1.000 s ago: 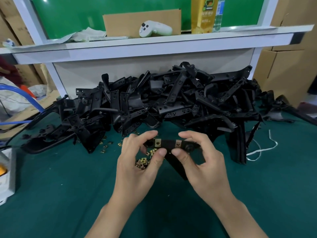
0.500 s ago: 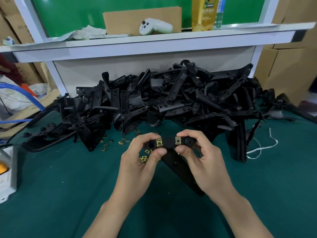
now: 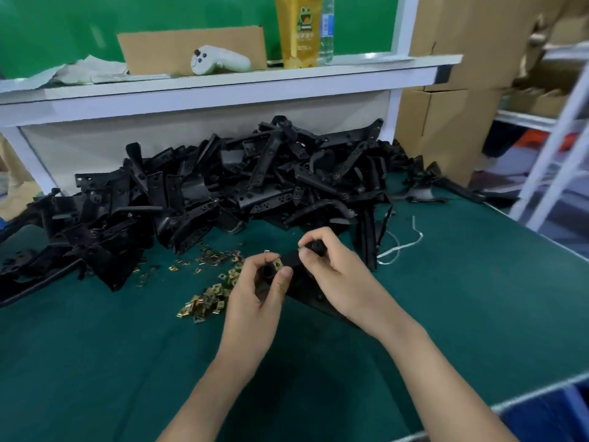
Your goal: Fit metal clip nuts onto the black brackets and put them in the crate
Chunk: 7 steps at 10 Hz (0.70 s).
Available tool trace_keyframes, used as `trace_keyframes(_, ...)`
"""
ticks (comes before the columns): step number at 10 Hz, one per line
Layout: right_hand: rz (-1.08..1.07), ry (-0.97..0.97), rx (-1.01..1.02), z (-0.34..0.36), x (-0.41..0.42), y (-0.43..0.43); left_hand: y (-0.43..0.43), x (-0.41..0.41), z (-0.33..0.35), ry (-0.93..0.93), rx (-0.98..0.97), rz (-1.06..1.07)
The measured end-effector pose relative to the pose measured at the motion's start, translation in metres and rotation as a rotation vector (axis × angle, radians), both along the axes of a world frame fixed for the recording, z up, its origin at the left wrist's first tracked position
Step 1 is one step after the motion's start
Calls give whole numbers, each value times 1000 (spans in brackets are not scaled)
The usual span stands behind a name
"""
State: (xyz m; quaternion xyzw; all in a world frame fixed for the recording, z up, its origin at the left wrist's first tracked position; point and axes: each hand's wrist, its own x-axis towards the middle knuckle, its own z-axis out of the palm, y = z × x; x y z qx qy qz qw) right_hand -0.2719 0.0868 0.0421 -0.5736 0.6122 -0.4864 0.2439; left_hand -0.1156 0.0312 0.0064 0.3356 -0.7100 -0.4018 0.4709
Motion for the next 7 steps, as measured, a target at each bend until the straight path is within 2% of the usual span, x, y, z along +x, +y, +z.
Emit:
trace_keyframes(1,-132,12,25,7,-25,33,28,-35,3,-6,23,-102)
trace_keyframes(3,-604,85,11,12,-87,129,111,-130,8,78,128,-325)
trace_keyframes(4,-883,194,6,14,-123,187,166,-186,6,113,175,-429)
trace_keyframes(5,-1301,352,-5,17,-152,250,228,-247,6,-12,241,-603)
trace_keyframes(6,-1531,305,-71,15,-174,301,280,-288,9,-283,231,-739)
trace_keyframes(7,-1543,240,-110,5,-180,318,288,-284,4,-292,211,-755)
